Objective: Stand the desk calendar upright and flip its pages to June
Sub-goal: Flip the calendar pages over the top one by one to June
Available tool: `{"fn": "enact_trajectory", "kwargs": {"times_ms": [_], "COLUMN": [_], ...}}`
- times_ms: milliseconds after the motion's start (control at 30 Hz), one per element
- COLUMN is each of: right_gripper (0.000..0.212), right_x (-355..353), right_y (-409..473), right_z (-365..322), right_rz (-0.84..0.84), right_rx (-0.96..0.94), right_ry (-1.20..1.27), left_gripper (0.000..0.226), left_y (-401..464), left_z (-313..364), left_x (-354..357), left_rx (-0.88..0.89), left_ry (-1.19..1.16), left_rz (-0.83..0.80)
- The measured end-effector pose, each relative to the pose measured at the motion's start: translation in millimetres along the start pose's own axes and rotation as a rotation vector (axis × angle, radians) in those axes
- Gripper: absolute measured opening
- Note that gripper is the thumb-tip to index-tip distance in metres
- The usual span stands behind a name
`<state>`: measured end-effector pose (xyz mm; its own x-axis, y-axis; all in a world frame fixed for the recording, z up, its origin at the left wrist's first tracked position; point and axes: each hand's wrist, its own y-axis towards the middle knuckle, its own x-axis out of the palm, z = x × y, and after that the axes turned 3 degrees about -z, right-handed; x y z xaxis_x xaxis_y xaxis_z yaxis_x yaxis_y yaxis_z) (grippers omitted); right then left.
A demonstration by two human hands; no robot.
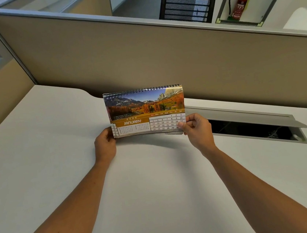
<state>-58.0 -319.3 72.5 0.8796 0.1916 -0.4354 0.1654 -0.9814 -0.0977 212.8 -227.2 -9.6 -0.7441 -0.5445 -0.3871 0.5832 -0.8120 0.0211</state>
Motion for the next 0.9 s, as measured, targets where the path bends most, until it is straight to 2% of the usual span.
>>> {"fn": "enact_trajectory", "kwargs": {"times_ms": [133,200,300,400,500,567,700,900], "right_gripper": [0.017,0.020,0.018,0.020,0.036,0.047,0.041,0.023], "right_x": [-9.9,-15.3,-24.9,-38.5,-51.1,-55.8,-48.1,-20.8], "right_y": [-7.7,-13.2,-18.9,-20.3,-13.0,-2.1,26.4,59.4], "right_z": [-6.6,-11.2,-21.7,-43.0,-76.1,-99.9,-133.9,-145.2], "right_rz": [0.032,0.042,0.008,-0.082,-0.201,-0.260,-0.274,-0.160], "right_rx": [-0.037,-0.090,-0.189,-0.257,-0.289,-0.279,-0.237,-0.124], "right_ry": [-0.058,-0.095,-0.039,0.186,0.494,0.632,0.676,0.610], "left_gripper": [0.021,0.019,0.028,0.022,0.028,0.027,0.025,0.025], "left_y": [0.3,1.0,0.5,-1.4,1.6,2.9,3.6,4.3], "left_z": [-0.7,0.1,2.8,1.8,-1.5,-1.3,-4.7,-8.3], "left_x": [1.3,2.5,1.9,-1.6,-1.9,-1.7,-1.0,1.8], "left_rx": [0.022,-0.007,-0.061,-0.018,0.091,0.084,0.066,0.073], "left_ry": [0.003,-0.091,-0.227,-0.052,0.081,0.088,-0.011,-0.138], "left_rz": [0.011,0.015,0.037,0.023,-0.013,-0.002,-0.001,-0.020]}}
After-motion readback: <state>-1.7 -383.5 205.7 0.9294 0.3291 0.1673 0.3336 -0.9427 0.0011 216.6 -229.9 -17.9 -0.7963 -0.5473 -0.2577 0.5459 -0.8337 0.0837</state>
